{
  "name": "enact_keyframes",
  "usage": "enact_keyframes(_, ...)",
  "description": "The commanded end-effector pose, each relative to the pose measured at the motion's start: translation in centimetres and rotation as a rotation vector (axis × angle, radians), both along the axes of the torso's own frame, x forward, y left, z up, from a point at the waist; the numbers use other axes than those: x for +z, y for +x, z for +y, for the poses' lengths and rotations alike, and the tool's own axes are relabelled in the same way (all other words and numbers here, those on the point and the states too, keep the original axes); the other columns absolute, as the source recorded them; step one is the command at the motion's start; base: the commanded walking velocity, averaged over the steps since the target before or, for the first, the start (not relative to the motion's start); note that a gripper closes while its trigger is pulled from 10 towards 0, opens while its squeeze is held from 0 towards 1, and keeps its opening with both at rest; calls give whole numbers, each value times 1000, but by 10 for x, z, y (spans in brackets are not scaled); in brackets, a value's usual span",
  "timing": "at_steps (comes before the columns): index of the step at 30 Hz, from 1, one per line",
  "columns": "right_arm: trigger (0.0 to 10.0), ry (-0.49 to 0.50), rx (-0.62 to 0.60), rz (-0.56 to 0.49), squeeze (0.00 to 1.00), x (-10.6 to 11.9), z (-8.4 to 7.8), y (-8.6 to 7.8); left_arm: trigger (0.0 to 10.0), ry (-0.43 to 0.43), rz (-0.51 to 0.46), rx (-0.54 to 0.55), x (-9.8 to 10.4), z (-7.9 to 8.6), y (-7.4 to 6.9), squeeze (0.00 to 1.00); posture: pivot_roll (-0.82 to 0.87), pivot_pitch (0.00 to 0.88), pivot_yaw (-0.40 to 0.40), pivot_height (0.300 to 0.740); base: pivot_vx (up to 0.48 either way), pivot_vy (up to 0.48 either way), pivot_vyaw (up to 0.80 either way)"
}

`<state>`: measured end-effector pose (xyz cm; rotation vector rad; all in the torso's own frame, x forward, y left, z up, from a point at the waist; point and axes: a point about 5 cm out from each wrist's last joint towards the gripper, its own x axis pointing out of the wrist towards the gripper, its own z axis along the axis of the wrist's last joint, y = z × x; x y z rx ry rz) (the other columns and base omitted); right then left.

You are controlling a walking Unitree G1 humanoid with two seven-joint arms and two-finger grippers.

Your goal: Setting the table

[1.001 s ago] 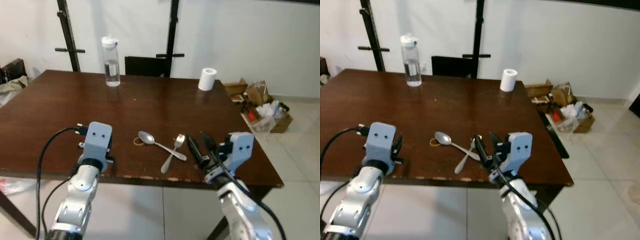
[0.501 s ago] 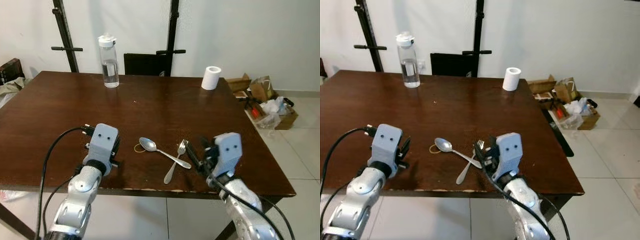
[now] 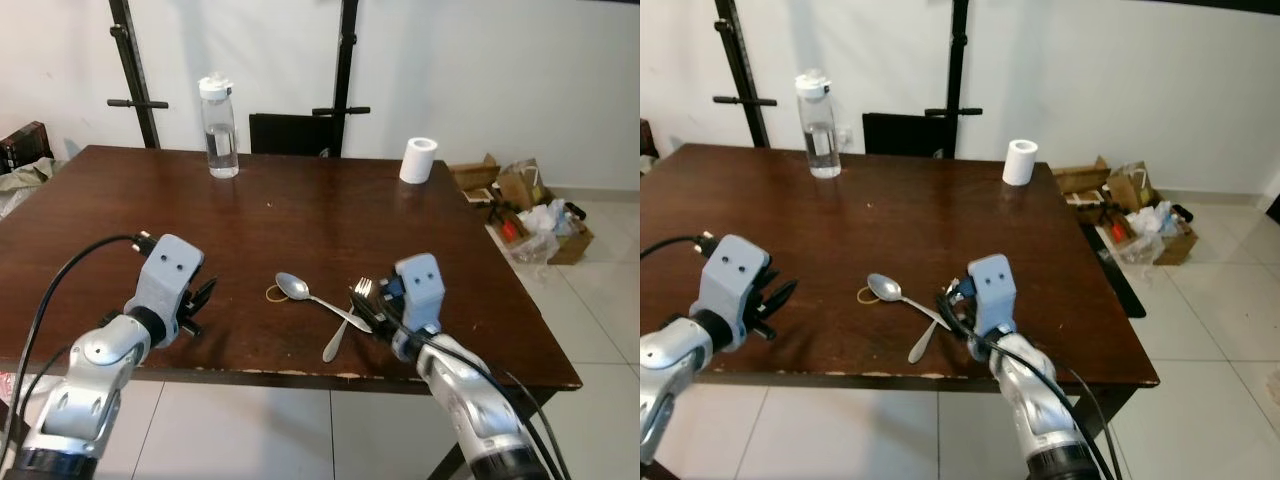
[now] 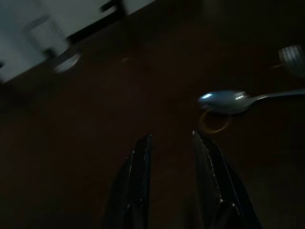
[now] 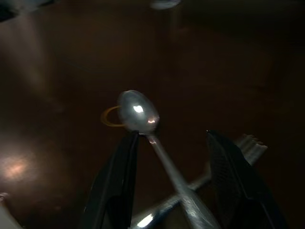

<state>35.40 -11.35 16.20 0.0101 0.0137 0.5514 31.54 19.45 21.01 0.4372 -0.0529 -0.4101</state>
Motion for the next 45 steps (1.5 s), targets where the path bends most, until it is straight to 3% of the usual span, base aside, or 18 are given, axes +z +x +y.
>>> enact_keyframes(1,10000,9,53,32,0,-6,2,2,10000,17,11,-75,5,-7,-6,0,150,137,22,740,0,0,0)
enact_keyframes(6,10000,-55,106,16,0,0,4,12,10000,39,16,-152,17,-13,-14,0,160,162,17,740,0,0,0)
enact_keyframes(7,10000,-104,108,20,0,2,2,18,10000,37,45,-206,21,-15,-22,0,166,181,10,740,0,0,0)
enact_keyframes(10,10000,-113,114,57,0,0,-1,22,10000,6,93,-284,22,-17,-31,0,168,189,8,740,0,0,0)
enact_keyframes(17,10000,-93,173,92,0,-1,-4,23,10000,57,127,-338,25,-10,-41,0,174,211,4,740,0,0,0)
enact_keyframes(18,10000,-119,169,82,800,0,-6,25,10000,69,119,-324,27,-8,-40,0,173,217,2,740,0,0,0)
enact_keyframes(20,10000,-130,165,75,800,0,-7,26,10000,70,120,-322,28,-8,-40,0,172,219,1,740,0,0,0)
enact_keyframes(21,10000,-133,155,67,1000,2,-8,28,10000,68,124,-319,29,-9,-41,0,172,222,0,740,0,0,0)
enact_keyframes(25,10000,-145,139,50,1000,6,-9,32,10000,61,134,-321,29,-10,-44,0,172,226,-2,740,0,0,0)
enact_keyframes(26,10000,-148,142,47,792,7,-8,33,10000,62,138,-323,29,-11,-45,0,173,230,-4,740,0,0,0)
enact_keyframes(27,10000,-153,149,45,0,8,-7,34,10000,63,142,-326,28,-12,-46,0,174,231,-6,740,0,0,0)
enact_keyframes(35,10000,-231,231,49,0,2,9,32,10000,66,159,-320,24,-12,-51,0,182,244,-15,740,0,0,0)
enact_keyframes(42,10000,-308,219,85,0,-9,8,32,10000,58,168,-309,23,-12,-54,0,185,248,-22,740,0,0,0)
enact_keyframes(43,7765,-312,217,106,0,-12,7,32,10000,56,170,-306,23,-12,-54,0,184,248,-23,740,0,0,0)
enact_keyframes(44,3765,-308,209,123,0,-13,6,32,10000,53,171,-305,23,-12,-55,0,184,247,-24,740,0,0,0)
enact_keyframes(45,1804,-303,206,136,0,-14,5,32,10000,51,172,-304,22,-12,-55,0,183,247,-25,740,0,0,0)
